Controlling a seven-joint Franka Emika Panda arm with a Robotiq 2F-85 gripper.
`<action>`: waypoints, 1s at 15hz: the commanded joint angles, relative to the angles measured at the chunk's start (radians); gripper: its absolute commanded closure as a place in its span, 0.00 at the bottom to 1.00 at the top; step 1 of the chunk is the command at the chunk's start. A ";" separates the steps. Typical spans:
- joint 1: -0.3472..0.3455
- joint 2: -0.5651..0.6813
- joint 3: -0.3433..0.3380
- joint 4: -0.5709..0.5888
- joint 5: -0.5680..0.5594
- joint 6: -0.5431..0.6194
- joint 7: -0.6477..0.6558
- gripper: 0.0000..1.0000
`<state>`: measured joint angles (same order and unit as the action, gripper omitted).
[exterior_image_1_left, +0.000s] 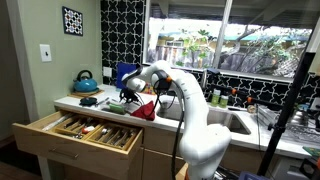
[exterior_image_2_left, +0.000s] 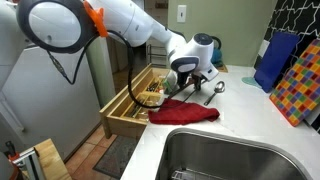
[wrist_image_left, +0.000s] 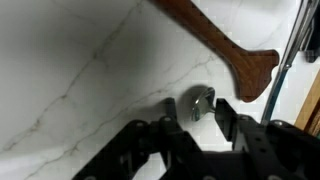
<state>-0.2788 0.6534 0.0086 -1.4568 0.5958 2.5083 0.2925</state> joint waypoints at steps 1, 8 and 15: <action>-0.018 0.041 0.018 0.052 0.040 -0.026 -0.031 0.78; -0.027 0.050 0.026 0.074 0.053 -0.036 -0.043 0.99; -0.004 -0.099 -0.022 -0.060 0.016 -0.023 -0.061 0.99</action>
<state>-0.2975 0.6581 0.0191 -1.4081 0.6369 2.5051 0.2367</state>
